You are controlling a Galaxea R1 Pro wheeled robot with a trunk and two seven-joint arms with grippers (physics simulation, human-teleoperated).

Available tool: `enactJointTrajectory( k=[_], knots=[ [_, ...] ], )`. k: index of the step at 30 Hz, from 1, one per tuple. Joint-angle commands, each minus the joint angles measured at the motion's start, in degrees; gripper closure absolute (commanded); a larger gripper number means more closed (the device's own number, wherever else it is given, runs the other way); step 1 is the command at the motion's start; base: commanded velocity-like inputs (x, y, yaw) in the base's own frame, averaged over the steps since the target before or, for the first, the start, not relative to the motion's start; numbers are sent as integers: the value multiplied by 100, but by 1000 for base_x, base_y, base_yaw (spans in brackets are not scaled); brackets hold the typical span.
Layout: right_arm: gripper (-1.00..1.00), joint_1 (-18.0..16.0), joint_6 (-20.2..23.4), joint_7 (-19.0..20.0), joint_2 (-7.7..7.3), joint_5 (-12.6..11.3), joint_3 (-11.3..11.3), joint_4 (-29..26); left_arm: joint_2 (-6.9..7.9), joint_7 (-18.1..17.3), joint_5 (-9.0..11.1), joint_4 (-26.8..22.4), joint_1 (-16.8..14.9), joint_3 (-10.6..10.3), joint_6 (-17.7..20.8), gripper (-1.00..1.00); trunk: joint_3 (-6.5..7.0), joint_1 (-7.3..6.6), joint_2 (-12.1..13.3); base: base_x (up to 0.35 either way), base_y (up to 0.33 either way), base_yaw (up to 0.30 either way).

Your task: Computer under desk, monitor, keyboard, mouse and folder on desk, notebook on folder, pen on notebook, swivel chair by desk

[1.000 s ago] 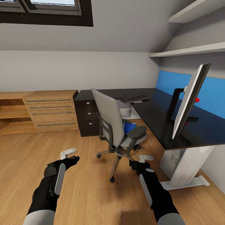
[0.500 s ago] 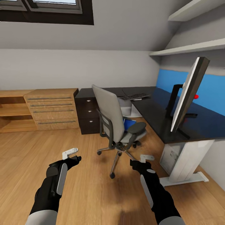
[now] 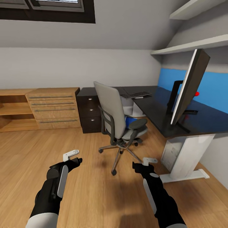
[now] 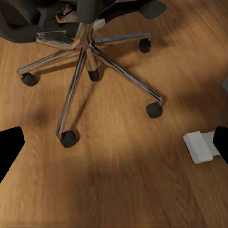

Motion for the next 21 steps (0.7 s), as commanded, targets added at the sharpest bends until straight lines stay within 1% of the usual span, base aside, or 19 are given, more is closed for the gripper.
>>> enactJointTrajectory(
  k=[1, 9, 11, 14, 16, 21],
  knots=[
    [-100, -2, 32, -19, 2, 2, 2, -11, -4, 38, 57, -7, -4, 7, 24, -100, -24, 22, -44, -3, 0, 0],
    [-100, -1, 24, -19, 2, 15, 2, -22, -6, 42, 57, -14, -3, 7, 16, -100, -168, 197, -365, -1, 0, 0],
    [-100, -1, 23, -19, 2, 88, 2, -26, -5, 45, 57, -82, 17, 8, 19, -100, -204, 241, -445, 0, 0, 0],
    [-100, -1, 23, -15, 2, 121, 2, -33, -4, 42, 57, -224, 68, 9, 24, -100, -258, 307, -566, 0, 0, 0],
    [-100, -1, 23, -12, 2, 134, 0, -52, -6, 39, 57, -360, 135, 7, 30, -100, -293, 351, -646, 0, 0, 0],
    [-100, 1, 27, -26, 2, 142, -6, -118, -4, 41, 58, -445, 185, 6, 33, -100, -383, 461, -846, 0, 0, 0]
  ],
)
